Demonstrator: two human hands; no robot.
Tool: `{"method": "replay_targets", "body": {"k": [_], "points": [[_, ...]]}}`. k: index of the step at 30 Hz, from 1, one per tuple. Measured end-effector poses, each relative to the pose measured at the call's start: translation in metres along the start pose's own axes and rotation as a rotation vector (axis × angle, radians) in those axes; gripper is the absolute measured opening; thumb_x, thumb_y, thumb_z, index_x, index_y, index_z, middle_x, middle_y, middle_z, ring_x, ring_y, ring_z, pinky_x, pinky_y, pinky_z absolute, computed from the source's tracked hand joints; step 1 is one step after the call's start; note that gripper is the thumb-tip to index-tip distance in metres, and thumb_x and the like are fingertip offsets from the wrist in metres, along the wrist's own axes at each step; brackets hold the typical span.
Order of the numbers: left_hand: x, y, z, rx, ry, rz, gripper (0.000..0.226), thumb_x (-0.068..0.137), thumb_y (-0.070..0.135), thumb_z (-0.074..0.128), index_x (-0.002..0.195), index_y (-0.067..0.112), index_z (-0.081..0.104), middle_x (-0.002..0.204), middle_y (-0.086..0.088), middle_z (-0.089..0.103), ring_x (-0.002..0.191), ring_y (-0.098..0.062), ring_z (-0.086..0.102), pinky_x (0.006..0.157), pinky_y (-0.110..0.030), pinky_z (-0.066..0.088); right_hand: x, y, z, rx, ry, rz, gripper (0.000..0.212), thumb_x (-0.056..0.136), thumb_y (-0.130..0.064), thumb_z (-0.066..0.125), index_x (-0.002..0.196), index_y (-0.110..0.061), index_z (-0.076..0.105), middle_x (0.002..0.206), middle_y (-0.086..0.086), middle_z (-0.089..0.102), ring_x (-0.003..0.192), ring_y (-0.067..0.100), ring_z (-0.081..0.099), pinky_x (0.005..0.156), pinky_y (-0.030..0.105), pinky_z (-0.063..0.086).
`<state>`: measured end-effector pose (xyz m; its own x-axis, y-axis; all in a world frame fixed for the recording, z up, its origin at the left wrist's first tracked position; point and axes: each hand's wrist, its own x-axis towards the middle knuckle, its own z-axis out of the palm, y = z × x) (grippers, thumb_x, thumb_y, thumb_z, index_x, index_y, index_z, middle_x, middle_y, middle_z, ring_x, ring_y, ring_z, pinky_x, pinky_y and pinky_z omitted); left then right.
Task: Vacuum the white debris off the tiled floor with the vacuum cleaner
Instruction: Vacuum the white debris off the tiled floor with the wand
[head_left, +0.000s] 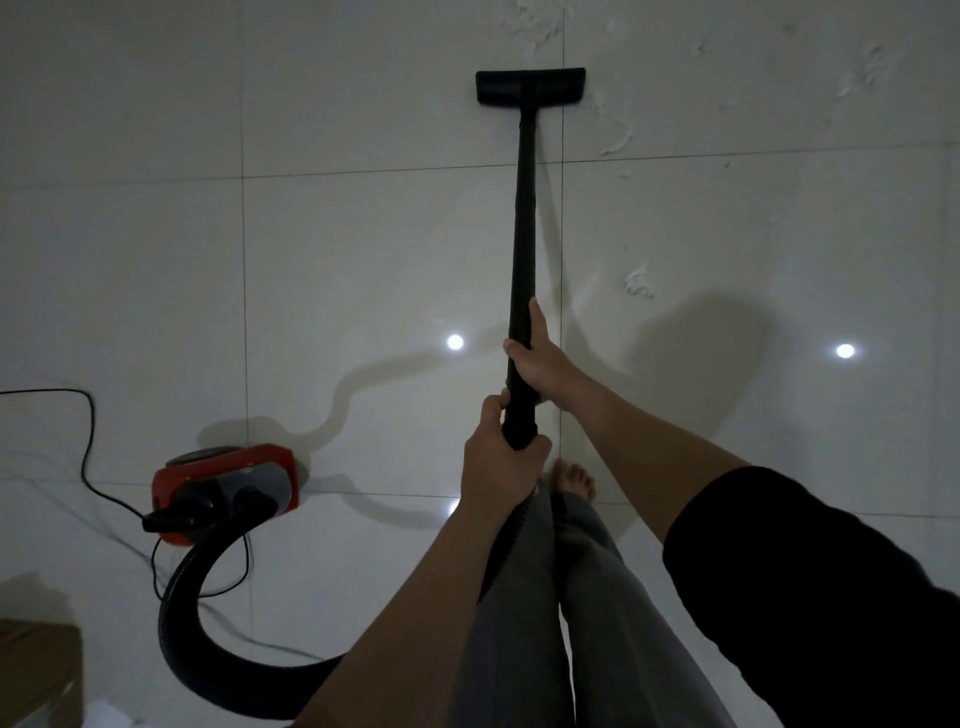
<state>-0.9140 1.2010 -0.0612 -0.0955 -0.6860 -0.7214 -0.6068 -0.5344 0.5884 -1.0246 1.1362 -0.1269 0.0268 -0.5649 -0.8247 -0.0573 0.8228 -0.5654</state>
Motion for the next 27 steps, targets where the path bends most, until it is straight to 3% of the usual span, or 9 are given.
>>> {"method": "replay_targets", "body": {"k": [2, 8, 15, 21, 24, 27], "points": [[0.009, 0.008, -0.001, -0.006, -0.007, -0.007, 0.047, 0.083, 0.016, 0.062, 0.126, 0.022, 0.041, 0.089, -0.009, 0.067, 0.059, -0.020, 0.062, 0.061, -0.027, 0.053, 0.008, -0.008, -0.005, -0.007, 0.010, 0.006, 0.073, 0.102, -0.027, 0.040, 0.152, -0.043, -0.012, 0.108, 0.007, 0.060, 0.076, 0.021, 0.064, 0.062, 0.031, 0.050], [0.035, 0.029, -0.008, 0.001, -0.004, 0.028, 0.047, 0.084, 0.013, 0.062, 0.126, 0.019, 0.042, 0.087, -0.001, 0.061, 0.062, -0.007, 0.057, 0.053, -0.014, 0.039, 0.032, -0.033, -0.017, 0.000, 0.016, 0.006, 0.073, 0.104, -0.025, 0.039, 0.152, -0.041, -0.013, 0.113, 0.007, 0.056, 0.076, 0.019, 0.063, 0.061, 0.032, 0.051], [0.065, 0.052, -0.019, -0.003, -0.012, 0.038, 0.049, 0.086, 0.018, 0.063, 0.129, 0.018, 0.041, 0.087, 0.004, 0.059, 0.069, -0.012, 0.059, 0.058, -0.016, 0.042, 0.058, -0.061, -0.030, -0.003, -0.002, 0.031, 0.074, 0.103, -0.026, 0.039, 0.150, -0.045, -0.015, 0.095, 0.005, 0.061, 0.070, 0.021, 0.064, 0.059, 0.031, 0.051], [0.096, 0.091, -0.026, -0.007, -0.011, -0.013, 0.050, 0.085, 0.021, 0.064, 0.129, 0.022, 0.041, 0.097, -0.003, 0.065, 0.071, -0.018, 0.060, 0.060, -0.018, 0.045, 0.081, -0.097, -0.052, -0.005, -0.018, 0.029, 0.075, 0.103, -0.027, 0.039, 0.151, -0.044, -0.016, 0.101, 0.010, 0.063, 0.070, 0.022, 0.065, 0.060, 0.030, 0.050], [0.116, 0.116, -0.027, 0.019, 0.002, 0.000, 0.048, 0.085, 0.016, 0.064, 0.128, 0.020, 0.042, 0.090, 0.001, 0.063, 0.063, -0.010, 0.059, 0.052, -0.009, 0.042, 0.094, -0.120, -0.071, -0.002, -0.029, 0.025, 0.075, 0.103, -0.027, 0.039, 0.151, -0.044, -0.016, 0.104, 0.006, 0.061, 0.073, 0.021, 0.065, 0.061, 0.031, 0.051], [0.135, 0.142, -0.027, 0.010, 0.008, -0.008, 0.047, 0.085, 0.017, 0.064, 0.126, 0.021, 0.042, 0.085, 0.001, 0.062, 0.059, -0.009, 0.059, 0.049, -0.009, 0.043, 0.107, -0.144, -0.089, -0.028, -0.032, 0.020, 0.074, 0.104, -0.026, 0.038, 0.151, -0.042, -0.017, 0.114, 0.004, 0.054, 0.078, 0.022, 0.065, 0.064, 0.033, 0.052]]}}
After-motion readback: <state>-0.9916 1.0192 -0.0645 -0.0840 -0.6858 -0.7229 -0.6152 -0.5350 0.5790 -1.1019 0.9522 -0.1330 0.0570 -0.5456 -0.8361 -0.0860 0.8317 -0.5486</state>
